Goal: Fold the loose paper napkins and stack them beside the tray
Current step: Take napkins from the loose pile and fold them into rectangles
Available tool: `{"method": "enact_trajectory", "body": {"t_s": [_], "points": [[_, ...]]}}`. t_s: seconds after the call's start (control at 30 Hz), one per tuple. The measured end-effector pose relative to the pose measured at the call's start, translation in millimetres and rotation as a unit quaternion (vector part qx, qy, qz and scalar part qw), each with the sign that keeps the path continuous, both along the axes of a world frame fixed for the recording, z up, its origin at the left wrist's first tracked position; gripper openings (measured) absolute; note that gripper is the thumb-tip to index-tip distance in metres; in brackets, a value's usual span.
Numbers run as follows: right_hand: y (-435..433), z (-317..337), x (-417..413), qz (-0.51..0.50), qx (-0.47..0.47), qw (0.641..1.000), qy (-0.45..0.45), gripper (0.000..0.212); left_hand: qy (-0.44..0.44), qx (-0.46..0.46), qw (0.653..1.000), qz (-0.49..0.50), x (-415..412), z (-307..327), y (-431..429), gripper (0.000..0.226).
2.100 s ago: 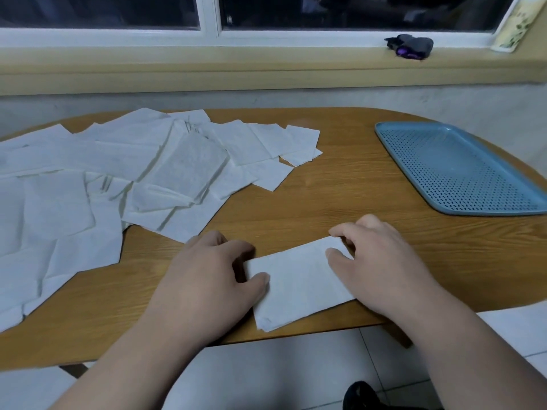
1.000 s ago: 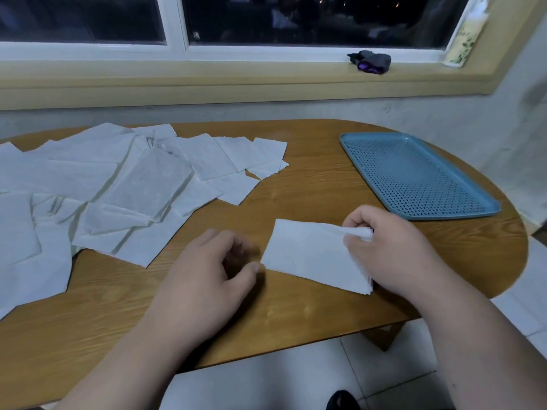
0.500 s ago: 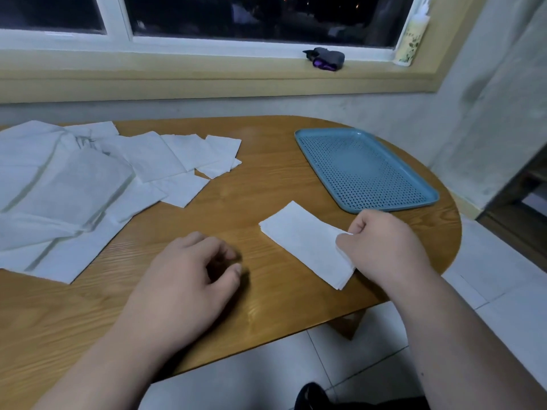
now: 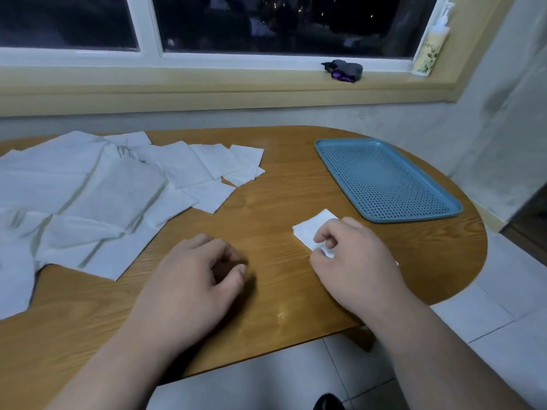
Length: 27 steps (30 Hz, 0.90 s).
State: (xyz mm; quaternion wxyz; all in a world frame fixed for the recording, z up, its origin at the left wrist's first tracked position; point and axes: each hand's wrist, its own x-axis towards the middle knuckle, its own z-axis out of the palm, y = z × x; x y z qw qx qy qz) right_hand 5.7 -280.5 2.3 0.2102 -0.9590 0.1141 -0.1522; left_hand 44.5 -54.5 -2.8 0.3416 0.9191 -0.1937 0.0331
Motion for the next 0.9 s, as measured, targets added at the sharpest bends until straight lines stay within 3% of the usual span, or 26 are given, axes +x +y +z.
{"method": "enact_trajectory", "body": {"t_s": [0.13, 0.47, 0.8, 0.9], "points": [[44, -3, 17, 0.071, 0.016, 0.997, 0.018, 0.002, -0.001, 0.0, 0.999, 0.039, 5, 4, 31, 0.01], [147, 3, 106, 0.165, 0.033, 0.984, 0.066, 0.01, -0.018, -0.005, 0.99, 0.136, 22, 10, 96, 0.009], [218, 2, 157, 0.247, 0.002, 0.966, 0.072, 0.034, -0.027, -0.016, 0.976, 0.217, 39, 9, 144, 0.009], [224, 0, 161, 0.255, -0.017, 0.964, 0.072, 0.022, -0.029, -0.013, 0.974, 0.224, 41, 7, 152, 0.013]]}}
